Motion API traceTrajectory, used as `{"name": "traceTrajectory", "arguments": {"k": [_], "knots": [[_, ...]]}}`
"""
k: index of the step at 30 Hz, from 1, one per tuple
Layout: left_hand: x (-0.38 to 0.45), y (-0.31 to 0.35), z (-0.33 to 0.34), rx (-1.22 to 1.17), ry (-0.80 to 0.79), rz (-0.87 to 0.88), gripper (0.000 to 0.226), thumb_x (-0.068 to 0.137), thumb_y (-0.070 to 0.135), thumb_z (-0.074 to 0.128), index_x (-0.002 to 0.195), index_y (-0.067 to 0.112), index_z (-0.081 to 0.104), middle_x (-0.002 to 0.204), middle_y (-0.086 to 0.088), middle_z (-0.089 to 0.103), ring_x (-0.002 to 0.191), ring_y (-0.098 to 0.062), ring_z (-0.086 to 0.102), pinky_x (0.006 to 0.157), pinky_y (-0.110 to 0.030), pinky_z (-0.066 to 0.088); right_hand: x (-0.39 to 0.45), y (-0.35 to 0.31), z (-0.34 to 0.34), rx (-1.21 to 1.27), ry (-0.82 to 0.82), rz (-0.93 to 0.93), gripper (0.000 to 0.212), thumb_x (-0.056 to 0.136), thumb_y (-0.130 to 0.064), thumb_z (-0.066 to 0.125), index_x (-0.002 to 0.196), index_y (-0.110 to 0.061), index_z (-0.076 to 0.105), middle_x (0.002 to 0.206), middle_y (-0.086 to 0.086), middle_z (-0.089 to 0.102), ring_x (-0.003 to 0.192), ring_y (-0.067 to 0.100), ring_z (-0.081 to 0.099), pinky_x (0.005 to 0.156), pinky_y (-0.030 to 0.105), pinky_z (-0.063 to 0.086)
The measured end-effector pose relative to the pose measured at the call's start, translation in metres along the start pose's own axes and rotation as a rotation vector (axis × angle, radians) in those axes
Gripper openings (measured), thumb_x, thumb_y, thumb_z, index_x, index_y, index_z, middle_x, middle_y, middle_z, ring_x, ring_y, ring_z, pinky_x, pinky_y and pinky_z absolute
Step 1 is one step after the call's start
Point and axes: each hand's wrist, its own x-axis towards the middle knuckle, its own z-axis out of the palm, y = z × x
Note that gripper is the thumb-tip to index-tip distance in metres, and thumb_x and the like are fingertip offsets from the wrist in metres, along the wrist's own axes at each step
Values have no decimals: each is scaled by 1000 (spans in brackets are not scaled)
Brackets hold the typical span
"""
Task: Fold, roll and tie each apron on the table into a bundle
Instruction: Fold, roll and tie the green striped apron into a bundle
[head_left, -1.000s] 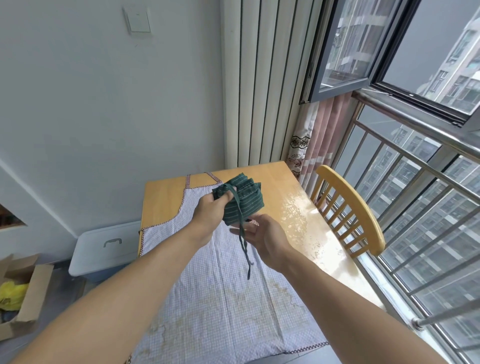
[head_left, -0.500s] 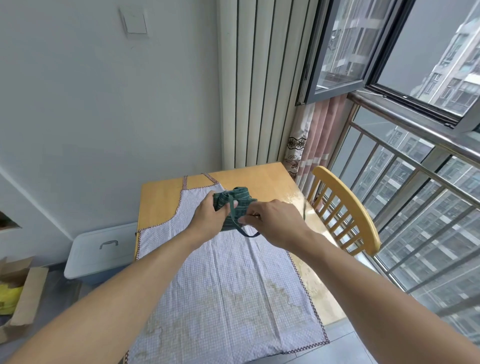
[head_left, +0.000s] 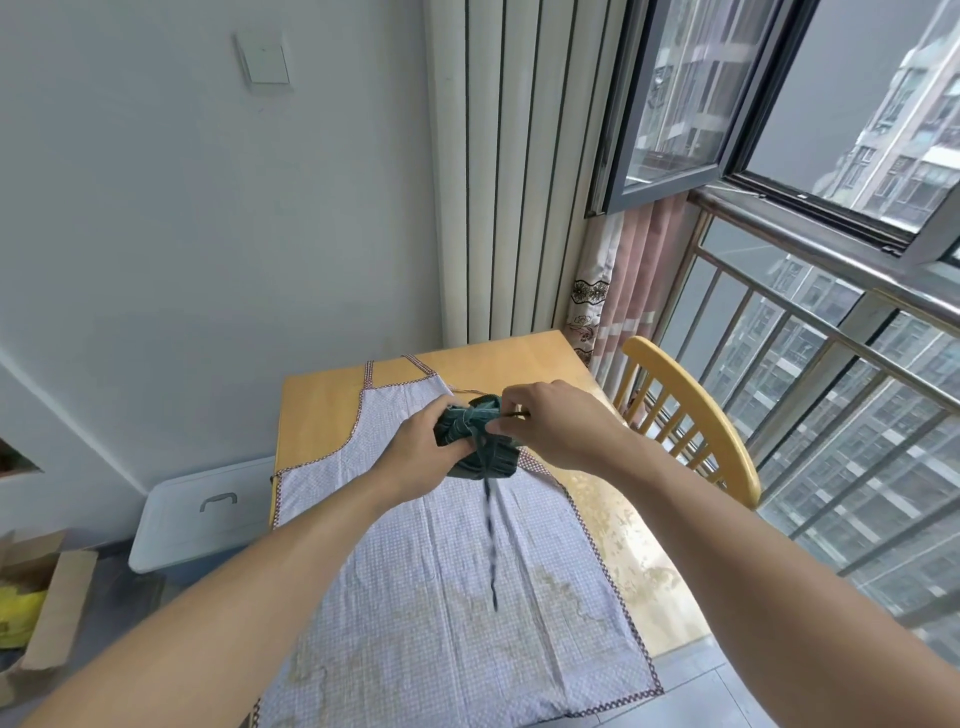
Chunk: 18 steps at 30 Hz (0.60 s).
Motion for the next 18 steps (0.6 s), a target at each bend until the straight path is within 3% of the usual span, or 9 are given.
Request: {"name": "traceTrajectory", "arguments": {"k": [2,6,8,10,12,14,16,18], "knots": [[-3,4,1,-46,-88,-21,20,97,16,65,110,29,60,102,7,69,95,-8,66,76,-13,51,3,0,4,7,37,1,27,97,-53,58,91,-27,61,69,-14,54,66,12,53,51,30,36],[-8,9,4,-418,-282,-134,22,95,24,51,112,12,59,104,-14,67,100,-28,65,99,-51,51,5,8,12,207,63,-11,24,96,-48,63,90,-24,63,78,-7,64,73,18,62,58,33,51],[-8,9,3,-459,-312,-167,34,91,36,61,115,12,58,108,-12,69,104,-27,67,101,-52,52,7,10,14,304,47,-14,23,96,-44,65,89,-22,63,79,-4,65,73,19,62,54,28,48],[-6,9,5,-350,-284,-165,44,81,41,80,112,17,61,109,-7,74,104,-24,71,96,-47,56,9,11,16,353,8,10,24,93,-44,70,86,-21,66,76,-3,67,68,14,62,51,23,44],[-3,9,8,-243,-202,-152,39,76,40,86,104,22,65,103,-4,75,99,-22,73,92,-47,59,9,13,17,474,-19,85,27,88,-46,76,83,-20,70,72,-2,69,61,11,62,48,21,44],[-1,10,12,-215,-100,-142,29,81,40,82,98,23,66,96,-4,76,94,-23,73,88,-50,60,8,16,19,617,67,196,28,85,-46,78,87,-19,71,74,-1,71,61,9,62,46,16,42],[0,13,9,-247,-26,-171,25,85,36,80,95,19,65,93,-7,76,91,-26,74,87,-54,59,4,20,23,682,249,299,29,89,-46,73,101,-21,68,87,-6,71,72,4,63,56,15,45],[1,13,1,-328,-83,-195,25,87,31,78,97,12,64,98,-13,76,95,-32,73,91,-58,56,2,27,24,713,316,315,36,96,-46,63,121,-20,66,113,-6,71,97,5,64,84,26,53]]}}
